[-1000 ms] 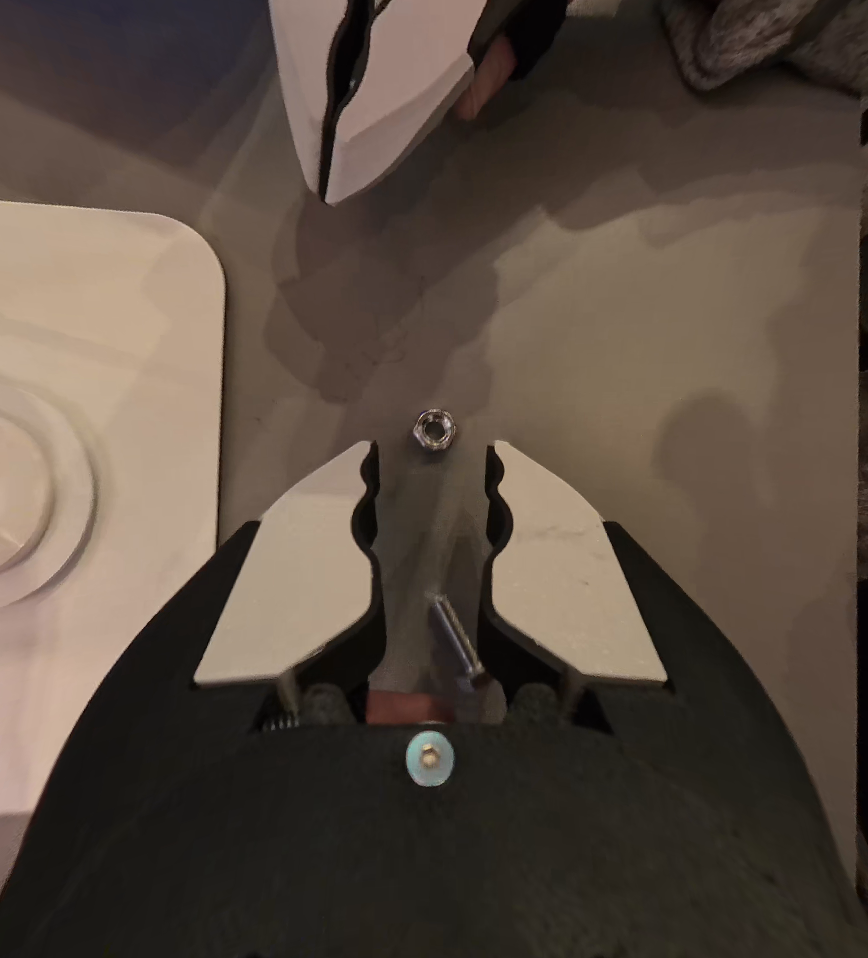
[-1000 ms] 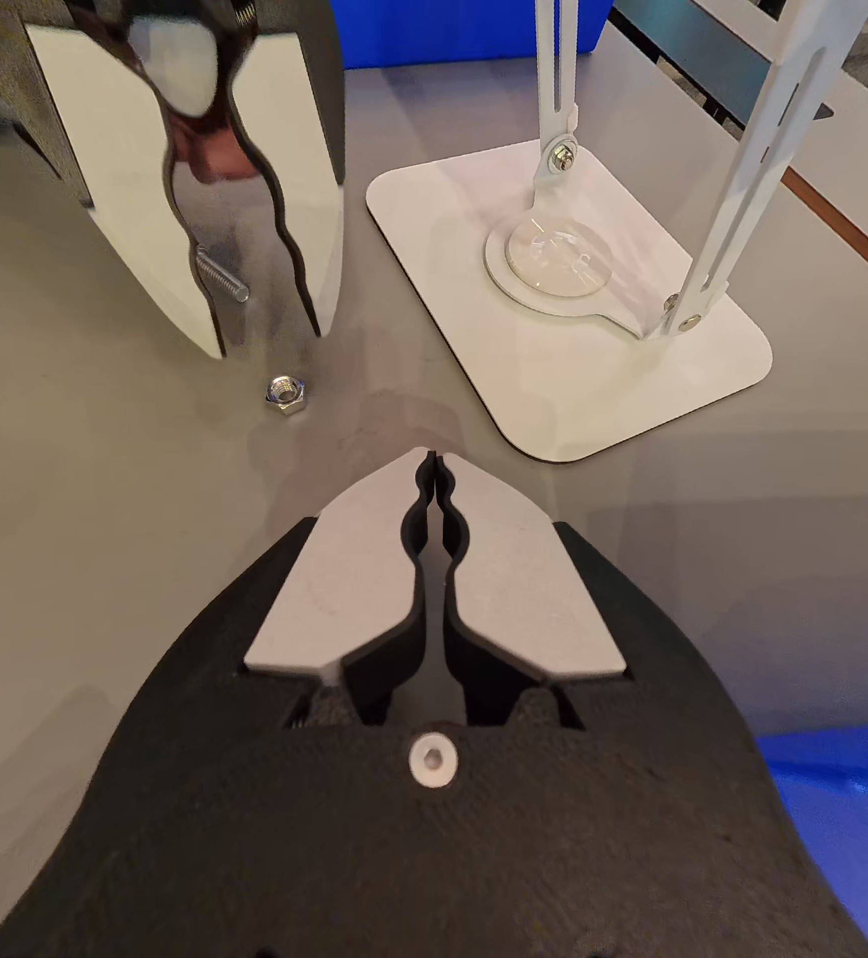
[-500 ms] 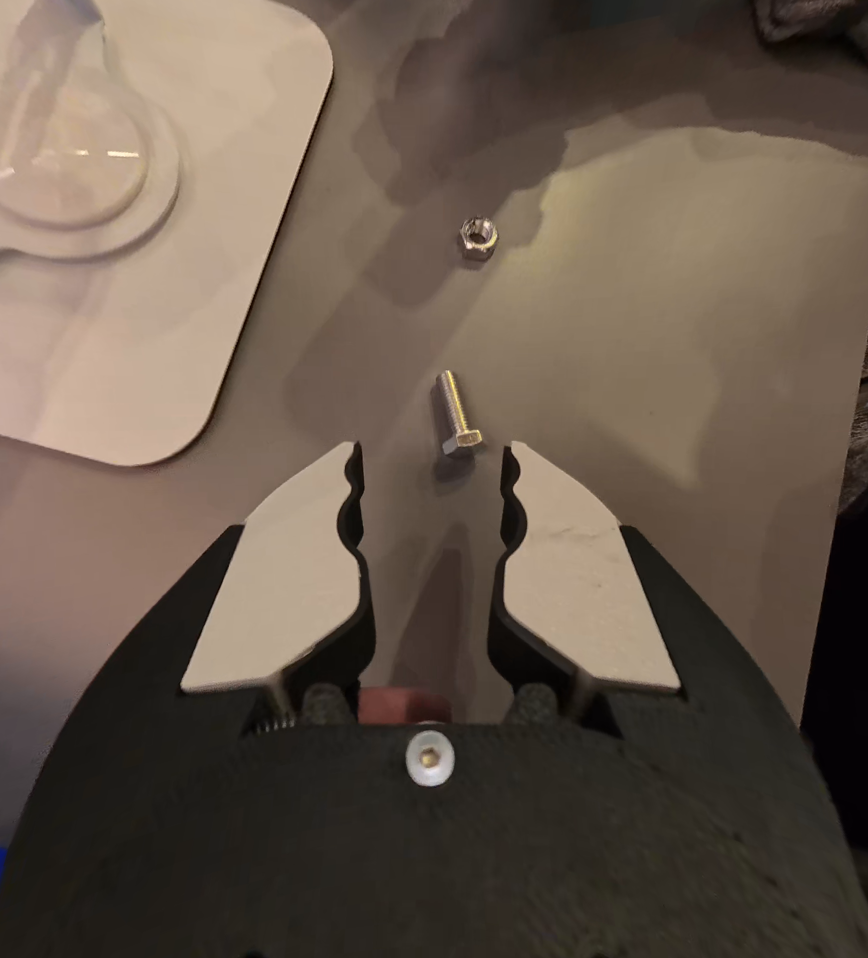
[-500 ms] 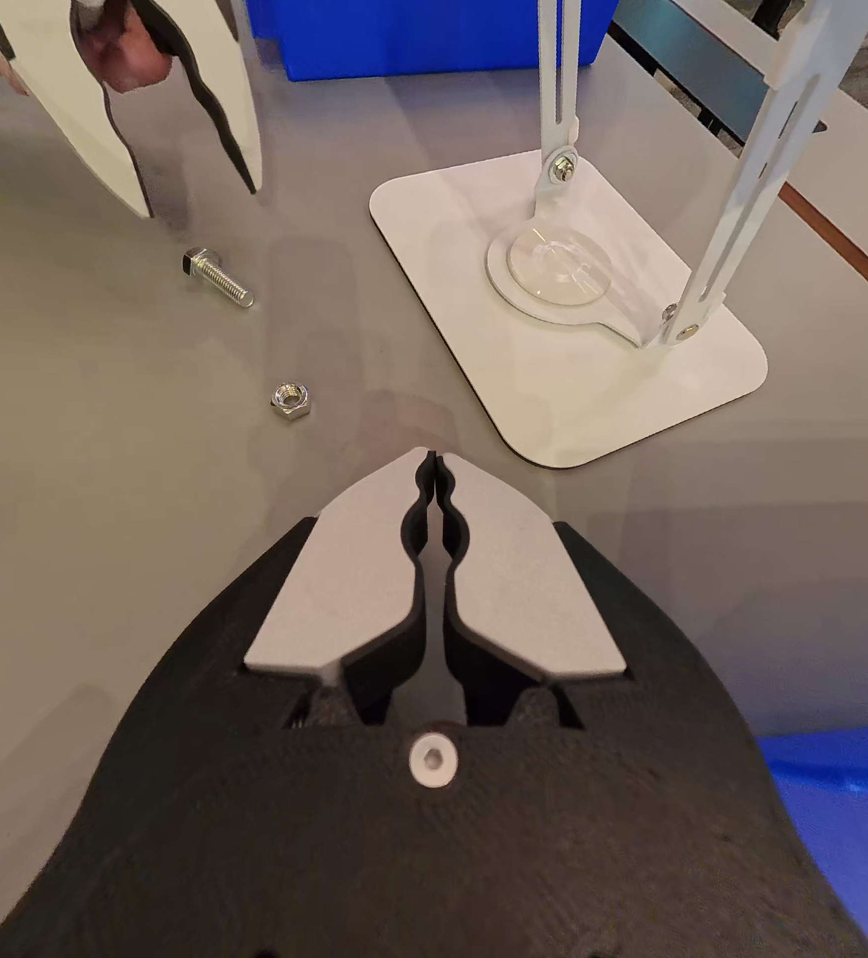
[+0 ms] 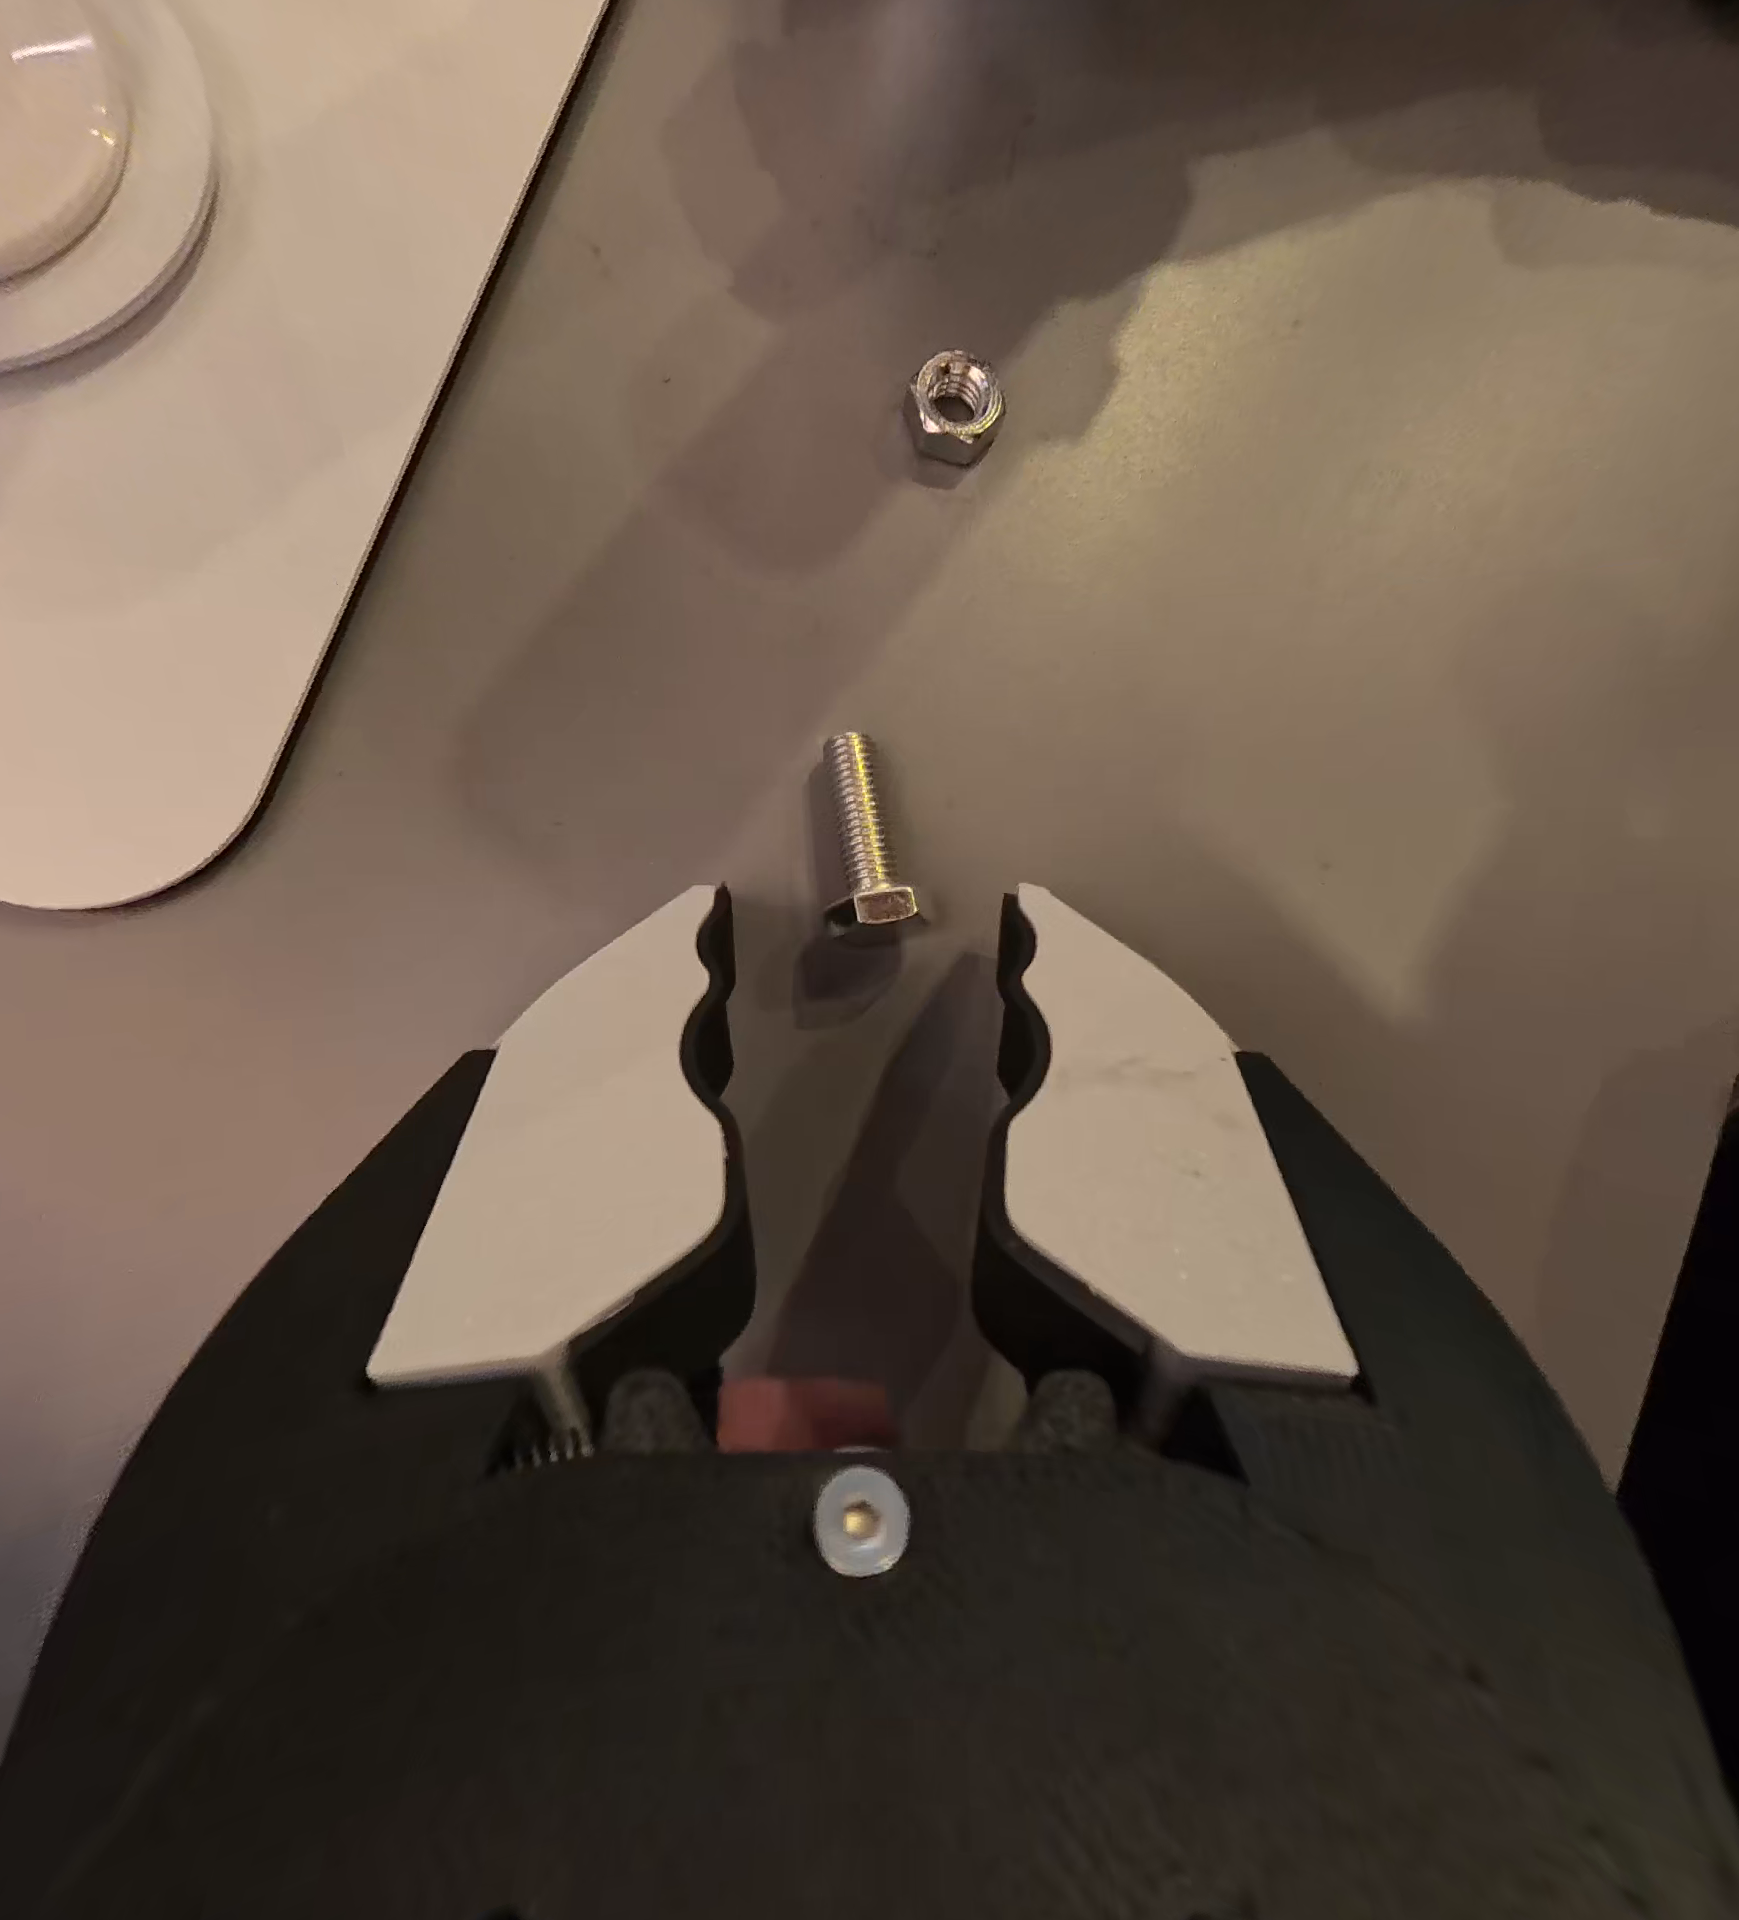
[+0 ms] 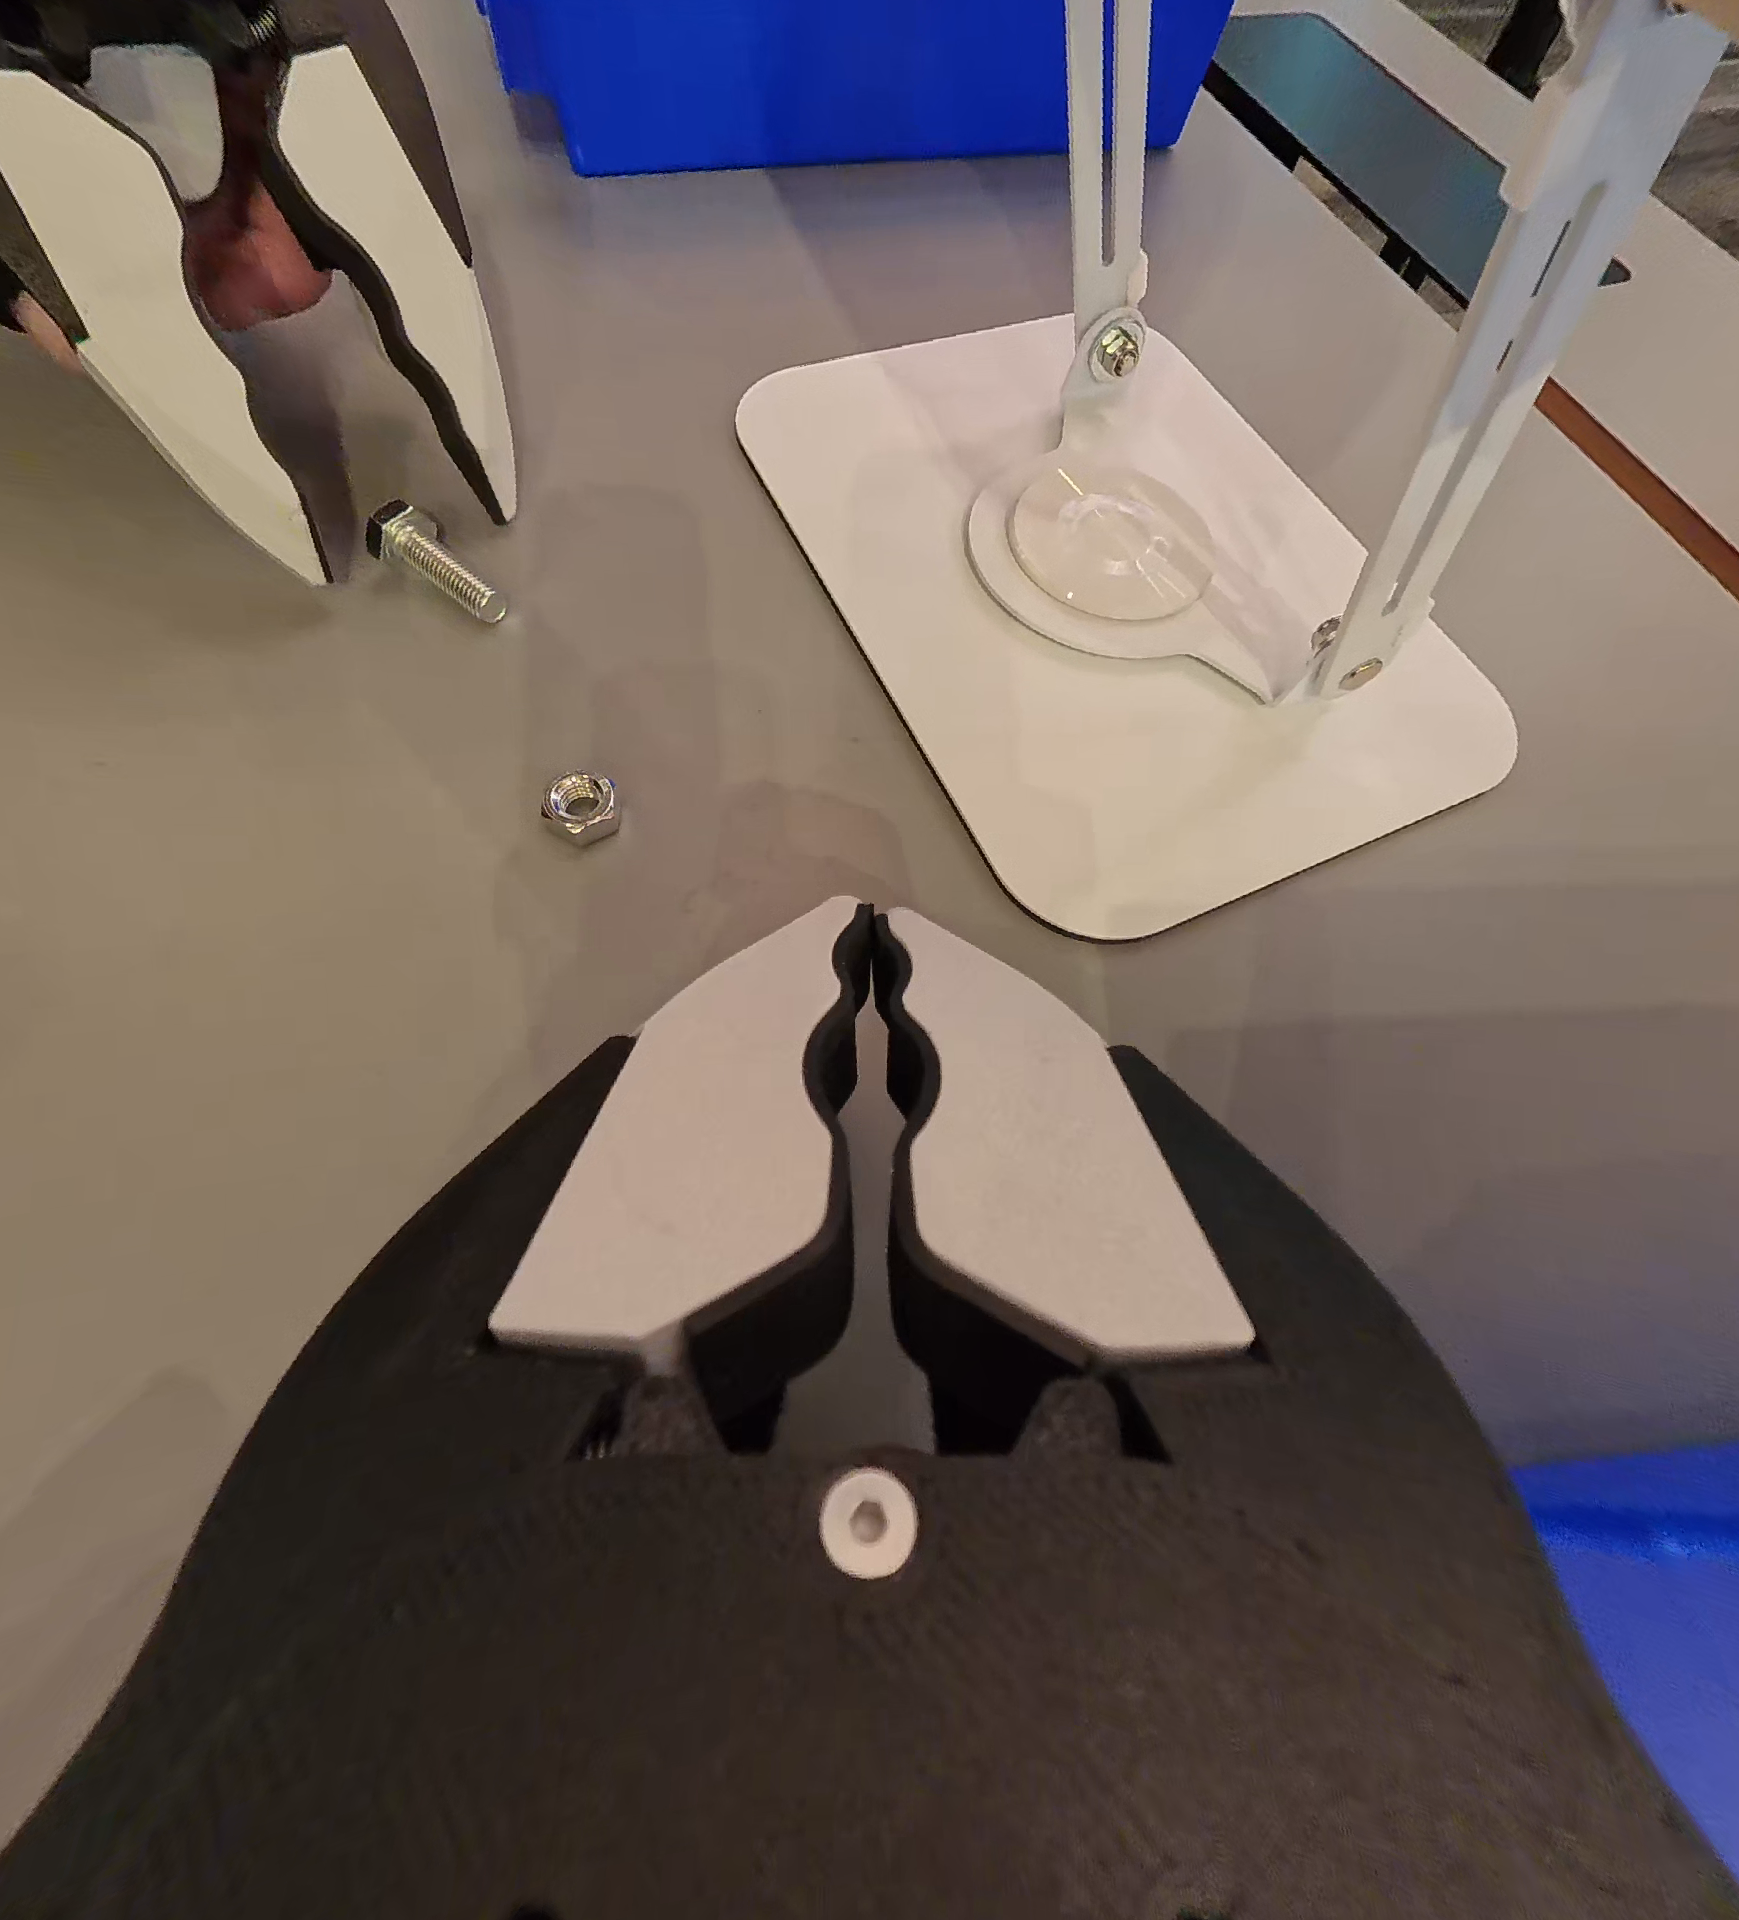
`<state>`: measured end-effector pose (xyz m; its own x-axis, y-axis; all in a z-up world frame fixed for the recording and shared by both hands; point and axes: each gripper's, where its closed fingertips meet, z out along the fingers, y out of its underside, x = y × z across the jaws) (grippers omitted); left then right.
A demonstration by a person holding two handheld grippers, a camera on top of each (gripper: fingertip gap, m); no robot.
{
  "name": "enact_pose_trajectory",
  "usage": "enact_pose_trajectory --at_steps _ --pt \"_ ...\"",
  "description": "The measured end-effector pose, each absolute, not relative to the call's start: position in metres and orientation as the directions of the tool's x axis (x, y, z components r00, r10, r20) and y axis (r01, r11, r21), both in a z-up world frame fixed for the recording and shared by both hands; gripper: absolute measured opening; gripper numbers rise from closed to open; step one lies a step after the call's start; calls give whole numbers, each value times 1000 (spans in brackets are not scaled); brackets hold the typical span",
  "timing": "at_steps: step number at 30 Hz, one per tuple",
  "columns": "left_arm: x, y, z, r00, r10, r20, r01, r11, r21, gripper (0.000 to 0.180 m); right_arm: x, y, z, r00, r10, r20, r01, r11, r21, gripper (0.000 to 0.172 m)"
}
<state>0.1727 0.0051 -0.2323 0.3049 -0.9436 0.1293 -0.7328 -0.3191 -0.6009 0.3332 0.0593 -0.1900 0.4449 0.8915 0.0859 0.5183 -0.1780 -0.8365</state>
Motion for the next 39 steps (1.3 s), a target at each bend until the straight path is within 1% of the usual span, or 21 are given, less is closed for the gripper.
enact_pose_trajectory --at_steps 3,6,10,20,22,27,29,31,34,36,39 --pt "173 5 -233 332 -937 107 -733 -328 -597 47 333 59 -190 443 892 90 522 -175 -835 0" --pt "173 2 -233 359 -929 91 -732 -340 -591 40 332 59 -189 442 892 93 522 -172 -835 0" --pt "174 1 -234 383 -923 50 -727 -334 -600 21 333 58 -189 443 892 96 522 -169 -836 0" --pt "172 5 -234 390 -921 -6 -709 -297 -639 19 332 58 -188 441 892 98 522 -167 -836 0" --pt "173 9 -229 389 -921 -7 -688 -285 -668 19 332 58 -188 441 892 98 522 -166 -836 0" --pt "175 20 -201 388 -921 13 -568 -251 -784 19 333 58 -186 445 890 98 515 -165 -841 0" --pt "178 23 -180 354 -933 62 -452 -228 -862 19 333 58 -185 448 889 93 506 -166 -847 0" --pt "175 31 -165 353 -928 116 -360 -249 -899 19 333 58 -183 450 889 86 493 -167 -854 0" --pt "174 32 -140 272 -945 182 -206 -242 -948 19 331 57 -180 447 892 70 468 -166 -868 0" --pt "173 30 -127 198 -953 228 -126 -255 -959 18 330 57 -179 445 893 66 462 -166 -871 0" --pt "168 20 -99 36 -961 273 41 -272 -961 19 328 56 -179 442 895 66 461 -163 -872 0"
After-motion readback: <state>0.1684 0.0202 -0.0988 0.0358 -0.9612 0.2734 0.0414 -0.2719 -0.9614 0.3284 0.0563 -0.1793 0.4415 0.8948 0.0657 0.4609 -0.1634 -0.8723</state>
